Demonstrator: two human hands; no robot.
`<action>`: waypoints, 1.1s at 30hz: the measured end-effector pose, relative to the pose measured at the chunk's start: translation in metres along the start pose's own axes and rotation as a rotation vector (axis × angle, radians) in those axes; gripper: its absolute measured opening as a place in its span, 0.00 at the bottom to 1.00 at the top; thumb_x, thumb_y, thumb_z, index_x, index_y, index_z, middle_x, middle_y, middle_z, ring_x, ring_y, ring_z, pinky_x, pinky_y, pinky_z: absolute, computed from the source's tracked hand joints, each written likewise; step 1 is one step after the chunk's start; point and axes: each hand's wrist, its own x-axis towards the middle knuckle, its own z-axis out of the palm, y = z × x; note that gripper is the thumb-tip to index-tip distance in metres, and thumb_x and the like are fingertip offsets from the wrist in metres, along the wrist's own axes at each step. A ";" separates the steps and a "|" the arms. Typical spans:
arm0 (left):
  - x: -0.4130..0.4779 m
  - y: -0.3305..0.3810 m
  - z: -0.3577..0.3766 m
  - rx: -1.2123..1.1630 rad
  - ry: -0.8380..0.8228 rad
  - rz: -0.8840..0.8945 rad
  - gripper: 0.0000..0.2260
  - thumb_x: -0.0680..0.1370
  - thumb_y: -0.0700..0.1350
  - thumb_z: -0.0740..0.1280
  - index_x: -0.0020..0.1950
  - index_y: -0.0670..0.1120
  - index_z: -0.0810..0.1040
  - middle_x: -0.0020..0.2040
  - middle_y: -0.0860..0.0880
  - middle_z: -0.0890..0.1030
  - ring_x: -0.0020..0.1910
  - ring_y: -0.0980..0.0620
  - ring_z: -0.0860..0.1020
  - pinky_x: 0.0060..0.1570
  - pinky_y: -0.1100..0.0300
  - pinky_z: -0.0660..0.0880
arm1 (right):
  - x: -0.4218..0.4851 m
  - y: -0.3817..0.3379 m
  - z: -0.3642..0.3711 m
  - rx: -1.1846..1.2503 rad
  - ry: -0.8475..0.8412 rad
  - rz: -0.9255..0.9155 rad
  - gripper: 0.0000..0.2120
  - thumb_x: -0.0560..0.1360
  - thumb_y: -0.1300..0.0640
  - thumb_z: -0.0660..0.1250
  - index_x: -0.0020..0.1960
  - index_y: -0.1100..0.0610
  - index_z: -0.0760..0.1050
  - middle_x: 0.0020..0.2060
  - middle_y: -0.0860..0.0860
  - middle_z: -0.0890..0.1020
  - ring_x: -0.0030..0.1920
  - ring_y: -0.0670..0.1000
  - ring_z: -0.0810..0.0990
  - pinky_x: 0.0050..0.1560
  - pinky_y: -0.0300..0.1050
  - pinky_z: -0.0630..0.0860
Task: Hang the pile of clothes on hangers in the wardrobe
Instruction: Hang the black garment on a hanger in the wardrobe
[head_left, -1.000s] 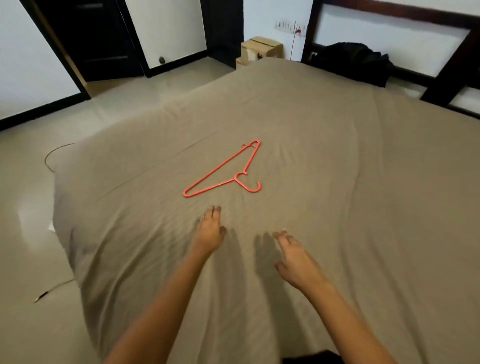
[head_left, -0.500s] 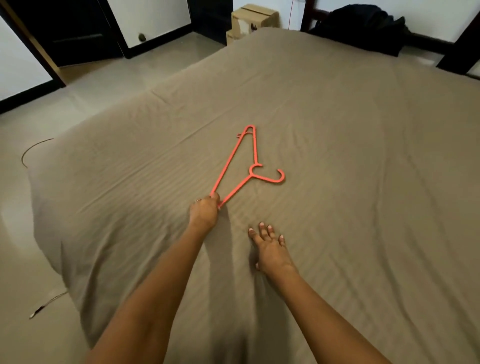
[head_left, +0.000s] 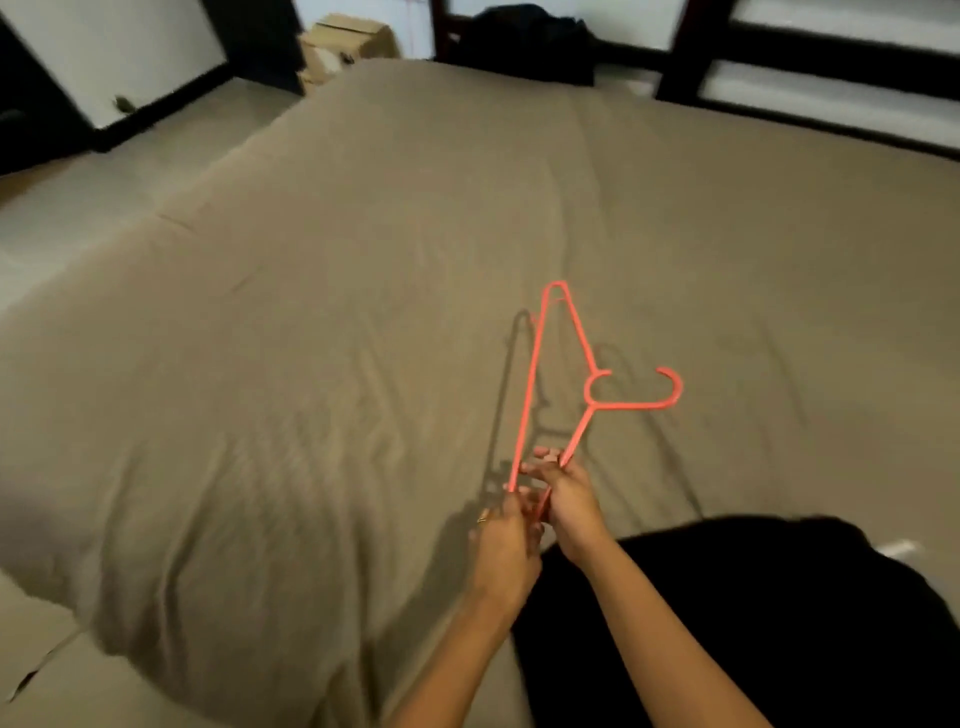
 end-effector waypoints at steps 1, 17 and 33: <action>-0.017 0.024 0.023 0.007 -0.038 0.030 0.20 0.71 0.44 0.55 0.59 0.42 0.74 0.50 0.44 0.81 0.51 0.43 0.78 0.52 0.49 0.74 | -0.017 -0.007 -0.034 0.022 0.062 -0.030 0.06 0.82 0.63 0.52 0.52 0.56 0.67 0.41 0.58 0.79 0.28 0.51 0.82 0.28 0.40 0.76; -0.176 0.239 0.313 0.653 -0.477 0.307 0.34 0.69 0.59 0.70 0.68 0.46 0.62 0.65 0.45 0.65 0.62 0.44 0.68 0.60 0.51 0.68 | -0.248 -0.035 -0.514 -0.148 0.548 -0.127 0.09 0.82 0.60 0.54 0.51 0.51 0.72 0.41 0.55 0.78 0.40 0.54 0.77 0.39 0.48 0.73; -0.162 0.241 0.281 -0.147 -0.112 -0.087 0.13 0.81 0.41 0.56 0.63 0.36 0.69 0.51 0.40 0.78 0.46 0.47 0.76 0.44 0.58 0.70 | -0.248 -0.003 -0.518 -0.167 0.514 -0.101 0.11 0.80 0.63 0.56 0.49 0.50 0.75 0.41 0.55 0.80 0.39 0.51 0.76 0.41 0.46 0.73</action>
